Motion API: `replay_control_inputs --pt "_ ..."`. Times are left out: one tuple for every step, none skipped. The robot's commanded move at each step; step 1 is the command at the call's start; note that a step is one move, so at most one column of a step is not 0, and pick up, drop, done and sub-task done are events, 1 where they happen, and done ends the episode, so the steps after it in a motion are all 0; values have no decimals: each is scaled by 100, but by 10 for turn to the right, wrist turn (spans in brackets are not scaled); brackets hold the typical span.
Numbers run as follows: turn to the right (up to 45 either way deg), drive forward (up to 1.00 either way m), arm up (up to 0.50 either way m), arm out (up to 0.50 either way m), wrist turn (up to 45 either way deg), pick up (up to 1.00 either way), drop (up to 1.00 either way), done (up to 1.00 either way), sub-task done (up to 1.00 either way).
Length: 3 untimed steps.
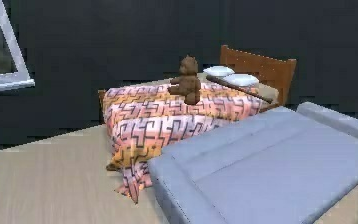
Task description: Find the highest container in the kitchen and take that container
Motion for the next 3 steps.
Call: replay_control_inputs --pt "-450 0 0 0 0 0 0 0 0" --pt "-450 0 0 0 0 0 0 0 0" --pt "-450 0 0 0 0 0 0 0 0"
